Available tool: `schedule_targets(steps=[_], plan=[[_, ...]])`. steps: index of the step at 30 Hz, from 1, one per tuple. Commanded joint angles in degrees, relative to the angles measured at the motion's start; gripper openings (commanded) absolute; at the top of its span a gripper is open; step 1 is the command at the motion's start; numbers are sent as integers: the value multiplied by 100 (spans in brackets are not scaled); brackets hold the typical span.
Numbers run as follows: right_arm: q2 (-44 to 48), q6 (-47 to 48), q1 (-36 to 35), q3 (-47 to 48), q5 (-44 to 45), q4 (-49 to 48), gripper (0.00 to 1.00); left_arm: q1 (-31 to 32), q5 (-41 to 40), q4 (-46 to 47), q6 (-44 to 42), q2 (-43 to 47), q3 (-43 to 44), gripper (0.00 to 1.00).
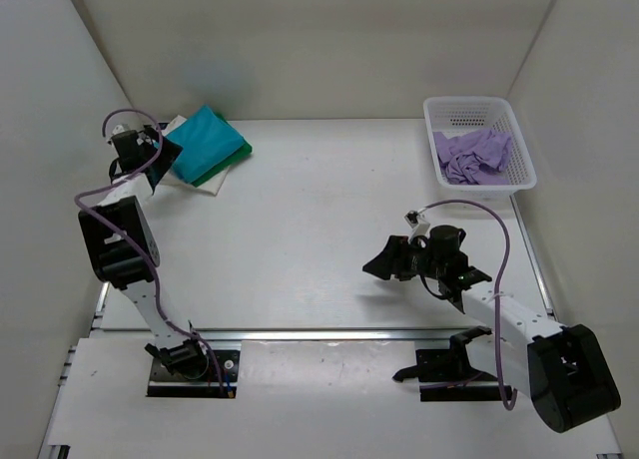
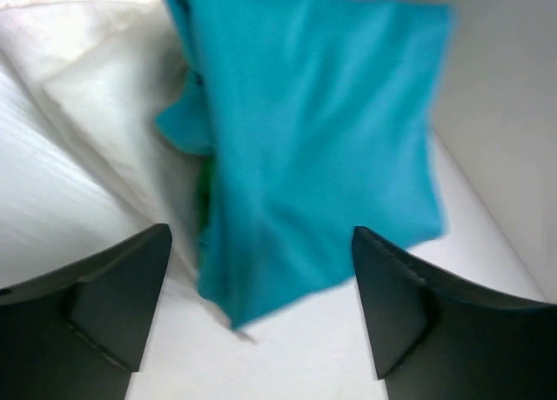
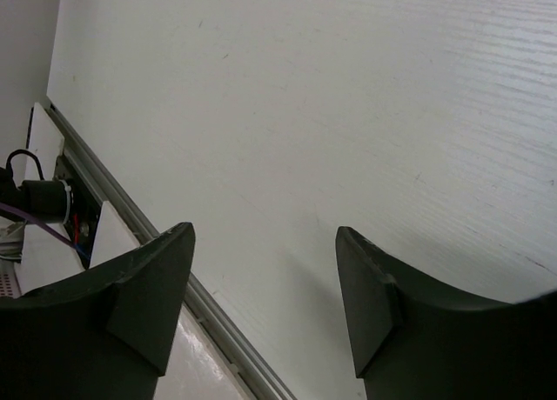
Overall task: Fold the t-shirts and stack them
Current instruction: Put the neatly folded tshirt into the corner of the board with the left arm
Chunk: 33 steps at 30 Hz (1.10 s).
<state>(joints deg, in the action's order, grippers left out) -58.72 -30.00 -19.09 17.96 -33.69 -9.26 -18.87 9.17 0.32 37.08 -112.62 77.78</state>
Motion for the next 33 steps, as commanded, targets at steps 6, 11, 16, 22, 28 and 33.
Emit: schedule_targets(steps=[6,11,16,22,28,33], plan=[[308,82,-445,217,468,196,94,138,-538,382,309,1724,-921,99],[449,249,-806,384,978,591,100,393,-443,425,150,2550,-1379,99],[414,188,-1044,261,882,329,99,1077,-371,-231,-78,3236,-1546,98],[107,38,-1009,112,567,-312,99,1816,-487,-1208,-491,4053,-1897,99],[-166,178,-1219,349,608,-208,99,2765,-644,-1745,-764,4853,-3082,99],[-184,196,-1203,252,593,-199,99,2872,-600,-2044,-851,5521,-3743,98]])
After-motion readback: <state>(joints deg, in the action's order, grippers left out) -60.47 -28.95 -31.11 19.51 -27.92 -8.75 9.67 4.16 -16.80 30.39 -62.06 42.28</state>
